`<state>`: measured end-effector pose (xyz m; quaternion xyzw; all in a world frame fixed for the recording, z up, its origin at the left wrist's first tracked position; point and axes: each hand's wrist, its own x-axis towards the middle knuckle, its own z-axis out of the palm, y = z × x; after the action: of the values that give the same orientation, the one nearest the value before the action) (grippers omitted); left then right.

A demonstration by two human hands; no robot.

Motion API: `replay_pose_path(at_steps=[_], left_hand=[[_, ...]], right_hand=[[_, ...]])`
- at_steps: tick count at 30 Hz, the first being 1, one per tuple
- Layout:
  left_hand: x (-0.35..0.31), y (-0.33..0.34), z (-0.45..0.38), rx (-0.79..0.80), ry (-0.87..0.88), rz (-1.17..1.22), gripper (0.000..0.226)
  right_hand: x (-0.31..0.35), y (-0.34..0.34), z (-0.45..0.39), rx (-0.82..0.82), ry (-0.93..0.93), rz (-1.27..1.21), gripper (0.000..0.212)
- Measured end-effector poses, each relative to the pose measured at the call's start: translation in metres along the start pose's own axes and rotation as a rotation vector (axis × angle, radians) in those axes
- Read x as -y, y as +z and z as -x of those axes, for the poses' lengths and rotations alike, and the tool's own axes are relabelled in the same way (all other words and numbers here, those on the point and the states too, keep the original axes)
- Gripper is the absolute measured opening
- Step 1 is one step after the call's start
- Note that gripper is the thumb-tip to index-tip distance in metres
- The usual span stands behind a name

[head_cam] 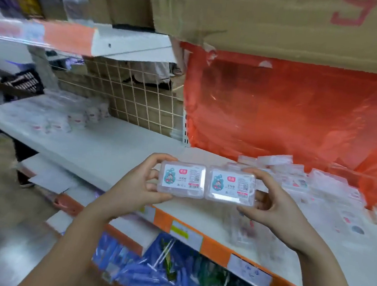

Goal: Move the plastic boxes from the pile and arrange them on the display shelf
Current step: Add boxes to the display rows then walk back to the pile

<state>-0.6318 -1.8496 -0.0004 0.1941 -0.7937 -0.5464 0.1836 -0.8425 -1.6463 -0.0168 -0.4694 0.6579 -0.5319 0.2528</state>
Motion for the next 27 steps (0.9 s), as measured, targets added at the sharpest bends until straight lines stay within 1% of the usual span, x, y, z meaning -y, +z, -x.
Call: replay_pose_path(at_steps=[7, 12, 15, 18, 22, 24, 27], left_hand=[[0.035, -0.116, 0.071, -0.125, -0.108, -0.048, 0.062], [0.054, -0.187, 0.107, -0.275, -0.148, -0.117, 0.062], [0.071, -0.228, 0.120, -0.352, -0.162, -0.198, 0.063], [0.088, -0.268, 0.127, -0.425, -0.169, -0.236, 0.063], [0.108, -0.322, 0.121, -0.513, -0.140, -0.317, 0.060], [0.119, -0.352, 0.114, -0.534, -0.121, -0.376, 0.060], [0.140, -0.404, 0.098, -0.554, -0.143, -0.408, 0.059]], right_hand=[[0.025, 0.126, -0.059, 0.118, -0.075, 0.036, 0.063], [0.040, 0.205, -0.109, 0.238, -0.156, 0.082, 0.058], [0.044, 0.247, -0.141, 0.298, -0.186, 0.097, 0.057], [0.050, 0.288, -0.176, 0.355, -0.220, 0.113, 0.054], [0.056, 0.341, -0.231, 0.390, -0.262, 0.142, 0.052], [0.059, 0.366, -0.261, 0.409, -0.282, 0.167, 0.052], [0.067, 0.400, -0.307, 0.424, -0.301, 0.180, 0.053]])
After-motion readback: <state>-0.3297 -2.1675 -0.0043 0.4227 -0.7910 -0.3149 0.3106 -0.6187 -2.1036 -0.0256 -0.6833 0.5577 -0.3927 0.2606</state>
